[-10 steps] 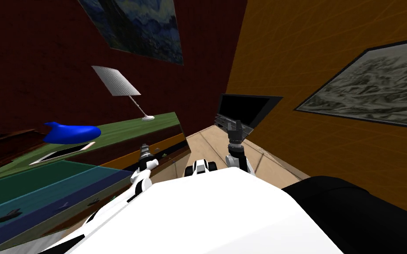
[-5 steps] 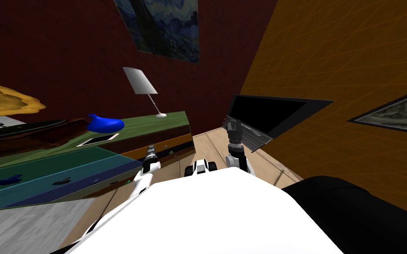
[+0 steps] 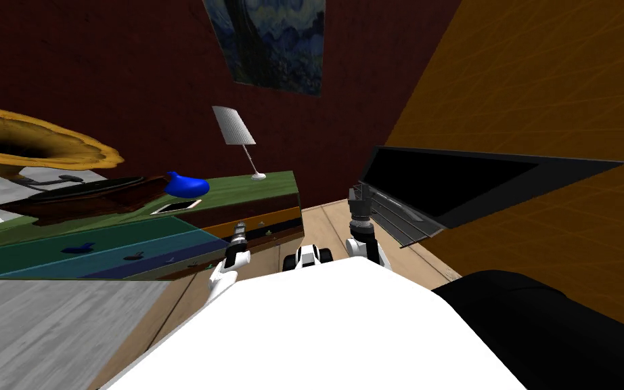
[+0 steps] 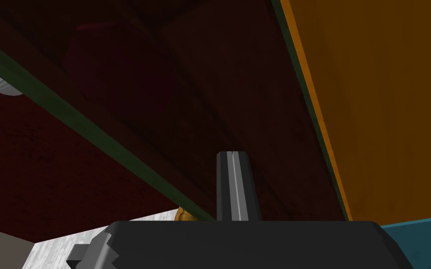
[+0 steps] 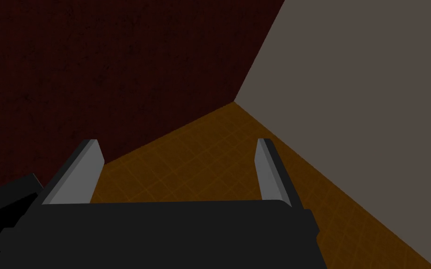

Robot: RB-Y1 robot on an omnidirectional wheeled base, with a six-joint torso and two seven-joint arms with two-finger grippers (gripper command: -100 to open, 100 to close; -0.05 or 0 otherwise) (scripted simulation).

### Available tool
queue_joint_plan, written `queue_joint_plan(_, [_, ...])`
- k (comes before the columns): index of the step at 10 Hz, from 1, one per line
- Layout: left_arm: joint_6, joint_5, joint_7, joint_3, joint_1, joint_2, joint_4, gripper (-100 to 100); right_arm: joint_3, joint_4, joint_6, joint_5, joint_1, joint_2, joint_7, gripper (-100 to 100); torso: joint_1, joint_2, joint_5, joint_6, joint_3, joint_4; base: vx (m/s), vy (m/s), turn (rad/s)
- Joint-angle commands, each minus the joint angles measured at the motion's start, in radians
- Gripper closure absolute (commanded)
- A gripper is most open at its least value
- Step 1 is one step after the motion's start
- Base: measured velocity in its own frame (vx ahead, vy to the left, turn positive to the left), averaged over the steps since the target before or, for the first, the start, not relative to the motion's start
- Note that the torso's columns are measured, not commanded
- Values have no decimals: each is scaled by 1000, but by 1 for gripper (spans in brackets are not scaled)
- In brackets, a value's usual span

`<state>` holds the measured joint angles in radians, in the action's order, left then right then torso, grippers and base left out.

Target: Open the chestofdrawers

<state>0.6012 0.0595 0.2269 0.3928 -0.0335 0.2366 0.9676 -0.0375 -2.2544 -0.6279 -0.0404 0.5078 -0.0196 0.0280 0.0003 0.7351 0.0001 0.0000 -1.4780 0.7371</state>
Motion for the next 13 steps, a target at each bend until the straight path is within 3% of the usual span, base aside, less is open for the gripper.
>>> queue_joint_plan(1, [-5, 29, -29, -79, 63, -31, 81, 100, 0, 0, 0, 0, 0, 0, 0, 0, 1, -2, 0, 0, -1, 0, 167, -5, 431])
queue_joint_plan(3, [-5, 29, -29, -91, 63, -31, 101, 100, 0, 0, 0, 0, 0, 0, 0, 0, -1, 6, 0, 1, 4, 2, 52, -5, 1])
queue_joint_plan(4, [-21, 56, -56, -138, 110, -64, 133, 100, 0, 0, 0, 0, -1, 0, 0, 0, 0, 10, 0, 1, 6, 3, 91, 22, 345])
queue_joint_plan(5, [-21, 56, -56, -165, 127, -64, 159, 100, 0, 0, 0, 0, 0, 0, 0, 0, 1, 4, 0, -1, 3, 1, 128, 6, 437])
queue_joint_plan(7, [-21, 56, -56, -165, 127, -64, 206, 100, 0, 0, 0, 0, 0, 0, 0, 0, -1, 3, 0, 1, 1, 1, 43, -12, -2])
queue_joint_plan(8, [-38, 82, -82, -214, 174, -96, 246, 100, 0, 0, 0, 0, -1, 0, 0, 0, -1, 6, -1, 1, 4, 2, 113, -25, 349])
queue_joint_plan(11, [-55, 108, -109, -304, 254, -128, 381, 100, 0, 0, 0, 0, 0, 0, 0, 0, -1, -2, 0, 0, -1, 0, 157, -36, 404])
queue_joint_plan(12, [-55, 108, -109, -312, 254, -128, 402, 100, 0, 0, 0, 0, 0, 0, 0, 0, 1, 2, 0, 0, 1, 0, 67, -11, 53])
queue_joint_plan(13, [-71, 135, -135, -355, 306, -161, 446, 100, 0, 0, 0, 0, 0, 0, 0, 0, 2, 7, 1, 1, 4, 2, 127, -5, 316])
